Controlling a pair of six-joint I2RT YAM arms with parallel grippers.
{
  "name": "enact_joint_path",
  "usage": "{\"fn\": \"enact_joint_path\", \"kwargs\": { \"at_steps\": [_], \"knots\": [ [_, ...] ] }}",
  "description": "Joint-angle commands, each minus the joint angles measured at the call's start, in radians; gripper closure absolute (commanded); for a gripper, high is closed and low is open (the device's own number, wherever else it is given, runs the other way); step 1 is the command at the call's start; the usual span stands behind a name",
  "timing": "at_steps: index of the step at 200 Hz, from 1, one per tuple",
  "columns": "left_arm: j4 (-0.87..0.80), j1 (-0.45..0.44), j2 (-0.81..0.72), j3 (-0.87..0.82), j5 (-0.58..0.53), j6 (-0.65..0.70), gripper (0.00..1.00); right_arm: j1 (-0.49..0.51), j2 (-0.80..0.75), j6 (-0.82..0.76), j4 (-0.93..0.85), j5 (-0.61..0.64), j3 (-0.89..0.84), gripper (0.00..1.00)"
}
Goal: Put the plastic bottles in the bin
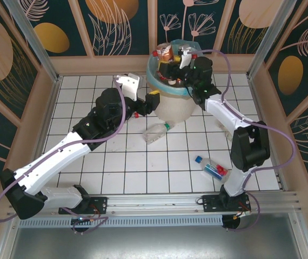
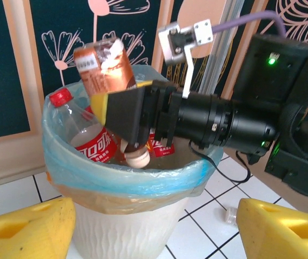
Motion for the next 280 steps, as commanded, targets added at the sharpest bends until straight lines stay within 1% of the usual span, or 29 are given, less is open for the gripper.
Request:
{"fn": "enact_joint_path", "kwargs": {
  "at_steps": [1,26,49,69,89,109,125,138,148,168,182,192,208,226,241,261,280],
  "knots": [
    [0.062,-0.002,-0.028,-0.023,-0.03,-0.028,0.21,-0.002,-0.038,0.005,0.151,-0.057,-0.018,0.28],
    [0.057,-0.002,-0.051,-0.043,-0.055,-0.029,0.2,-0.004,-0.068,0.003,0.167,-0.037,-0.041,0.22],
    [0.041,-0.002,-0.06,-0.043,-0.074,-0.031,0.19,-0.005,-0.083,-0.002,0.156,-0.029,-0.036,0.21],
    [0.035,-0.001,-0.066,-0.048,-0.085,-0.036,0.19,-0.007,-0.085,-0.007,0.127,-0.038,-0.017,0.25],
    [0.025,-0.002,-0.063,-0.045,-0.109,-0.055,0.19,-0.006,-0.088,0.0,0.051,-0.048,0.017,0.29],
    [-0.025,-0.002,-0.039,-0.009,-0.088,-0.054,0.21,-0.005,-0.117,0.032,-0.064,-0.052,0.064,0.33],
    [-0.082,-0.002,-0.01,0.034,-0.045,-0.031,0.23,-0.004,-0.158,0.037,-0.227,-0.061,0.131,0.36],
    [-0.124,-0.003,0.014,0.064,0.002,-0.017,0.25,-0.005,-0.212,0.033,-0.373,-0.033,0.163,0.37],
    [-0.144,-0.011,0.032,0.076,0.039,0.003,0.26,-0.005,-0.274,0.023,-0.463,0.013,0.157,0.37],
    [-0.147,-0.072,0.063,0.07,0.052,0.105,0.26,-0.017,-0.412,0.003,-0.622,0.114,0.105,0.37],
    [-0.15,-0.12,0.102,0.069,0.044,0.182,0.25,-0.05,-0.498,0.009,-0.749,0.146,0.071,0.37],
    [-0.149,-0.144,0.134,0.068,0.065,0.217,0.24,-0.086,-0.551,0.023,-0.848,0.15,0.05,0.37],
    [-0.135,-0.157,0.185,0.07,0.104,0.206,0.24,-0.141,-0.632,0.032,-0.999,0.157,-0.002,0.37],
    [-0.091,-0.162,0.229,0.045,0.138,0.175,0.24,-0.157,-0.733,0.024,-1.131,0.192,-0.099,0.34],
    [-0.022,-0.17,0.255,0.006,0.179,0.156,0.25,-0.174,-0.814,0.049,-1.194,0.265,-0.195,0.31],
    [0.029,-0.187,0.315,-0.003,0.217,0.149,0.25,-0.206,-0.895,0.076,-1.225,0.39,-0.317,0.26],
    [0.083,-0.207,0.38,0.003,0.243,0.13,0.25,-0.255,-0.914,0.126,-1.195,0.431,-0.405,0.2]
  ]
}}
